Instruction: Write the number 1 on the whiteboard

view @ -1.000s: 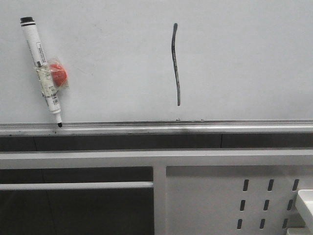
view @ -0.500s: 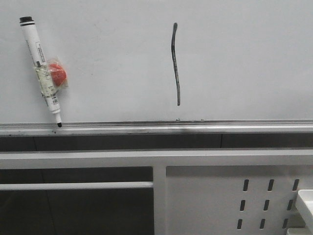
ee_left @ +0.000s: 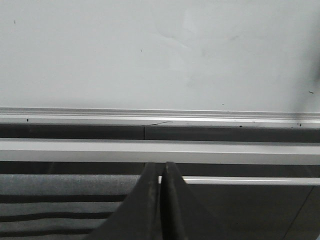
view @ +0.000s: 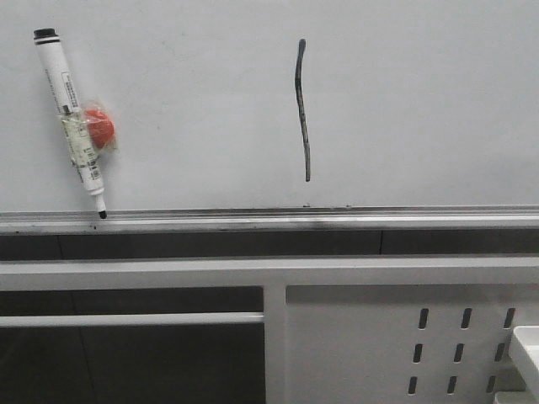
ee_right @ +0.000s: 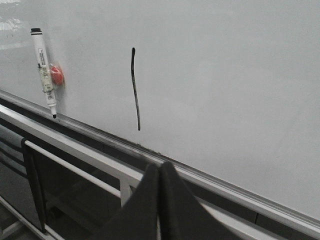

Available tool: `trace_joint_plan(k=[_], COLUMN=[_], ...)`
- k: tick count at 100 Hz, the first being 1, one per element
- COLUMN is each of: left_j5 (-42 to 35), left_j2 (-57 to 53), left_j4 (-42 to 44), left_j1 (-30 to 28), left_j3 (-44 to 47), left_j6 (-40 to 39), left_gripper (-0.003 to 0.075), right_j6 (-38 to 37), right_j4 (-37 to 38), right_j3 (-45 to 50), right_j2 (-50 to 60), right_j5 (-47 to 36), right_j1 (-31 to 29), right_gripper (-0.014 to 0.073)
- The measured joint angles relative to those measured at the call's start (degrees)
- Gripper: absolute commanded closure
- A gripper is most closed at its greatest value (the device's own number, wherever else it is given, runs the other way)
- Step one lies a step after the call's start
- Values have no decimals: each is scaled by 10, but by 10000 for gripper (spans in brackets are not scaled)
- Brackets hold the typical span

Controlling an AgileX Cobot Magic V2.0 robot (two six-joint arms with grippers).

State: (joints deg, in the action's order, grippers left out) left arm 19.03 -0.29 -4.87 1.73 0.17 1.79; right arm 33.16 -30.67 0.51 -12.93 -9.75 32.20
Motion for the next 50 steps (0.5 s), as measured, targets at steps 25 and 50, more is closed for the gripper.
trace_joint_plan(k=[25, 50], left_j5=[0, 0], left_j2=[0, 0], left_j4=[0, 0], left_j1=[0, 0], left_j3=[0, 0], left_j6=[0, 0], left_gripper=[740, 740], right_j6=[-22, -121], right_j4=[155, 233], right_j3=[0, 0], right_j2=[0, 32], right_j5=[3, 60], right_j1=[-3, -96], right_gripper=[663, 663])
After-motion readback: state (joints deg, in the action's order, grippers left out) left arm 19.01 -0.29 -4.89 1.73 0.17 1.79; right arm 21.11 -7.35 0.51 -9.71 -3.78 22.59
